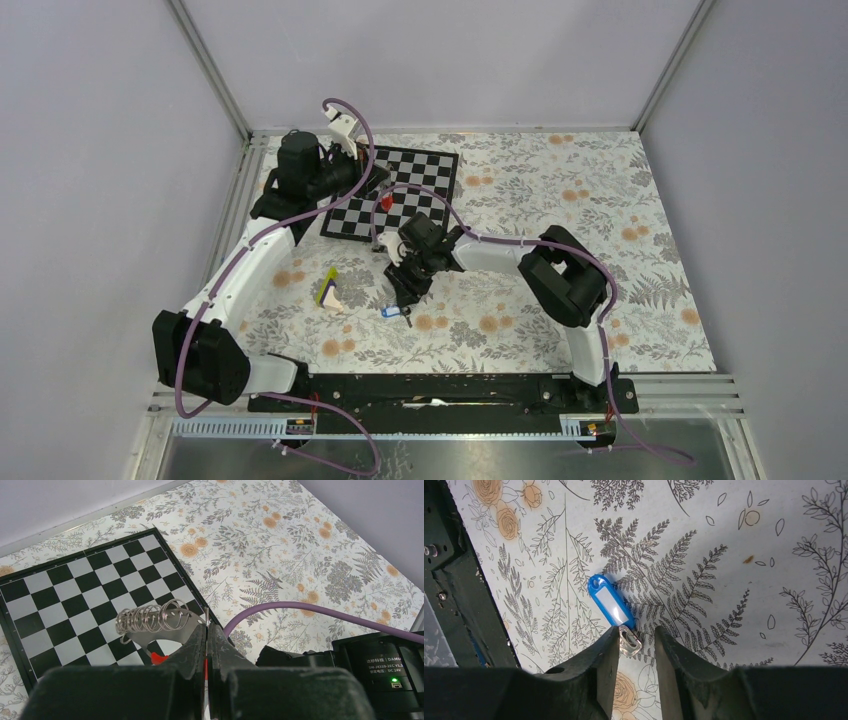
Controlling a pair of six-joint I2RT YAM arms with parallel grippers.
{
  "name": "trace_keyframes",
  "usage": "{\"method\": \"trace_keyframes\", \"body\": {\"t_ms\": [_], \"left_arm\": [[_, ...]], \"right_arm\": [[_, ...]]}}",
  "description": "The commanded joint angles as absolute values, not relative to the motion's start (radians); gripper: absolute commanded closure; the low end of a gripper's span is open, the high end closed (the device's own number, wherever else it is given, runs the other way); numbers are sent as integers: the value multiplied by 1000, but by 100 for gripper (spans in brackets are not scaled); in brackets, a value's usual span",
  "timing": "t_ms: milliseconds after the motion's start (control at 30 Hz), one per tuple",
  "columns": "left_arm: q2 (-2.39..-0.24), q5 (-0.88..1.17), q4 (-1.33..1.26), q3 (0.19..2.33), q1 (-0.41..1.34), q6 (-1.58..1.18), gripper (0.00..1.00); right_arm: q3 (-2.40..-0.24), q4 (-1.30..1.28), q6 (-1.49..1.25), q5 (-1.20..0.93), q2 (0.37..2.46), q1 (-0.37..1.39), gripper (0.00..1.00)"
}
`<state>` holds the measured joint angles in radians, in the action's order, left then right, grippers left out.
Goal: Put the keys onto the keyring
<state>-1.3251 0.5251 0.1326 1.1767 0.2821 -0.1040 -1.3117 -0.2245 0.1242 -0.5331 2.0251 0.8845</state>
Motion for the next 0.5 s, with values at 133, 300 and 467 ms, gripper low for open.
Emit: {"method": "trace_keyframes", "body": {"t_ms": [133, 300, 467], "left_arm": [[-1302, 518, 62, 1194, 278, -112, 100], [-1299, 528, 56, 1185, 278, -104, 100], [-1296, 551, 51, 1175, 278, -83, 100]], "right_arm": [[-1343, -262, 108, -566, 2048, 913, 67], [-1347, -269, 111, -564, 2048, 914, 76], [-1353, -276, 124, -544, 2020, 913, 91]]}}
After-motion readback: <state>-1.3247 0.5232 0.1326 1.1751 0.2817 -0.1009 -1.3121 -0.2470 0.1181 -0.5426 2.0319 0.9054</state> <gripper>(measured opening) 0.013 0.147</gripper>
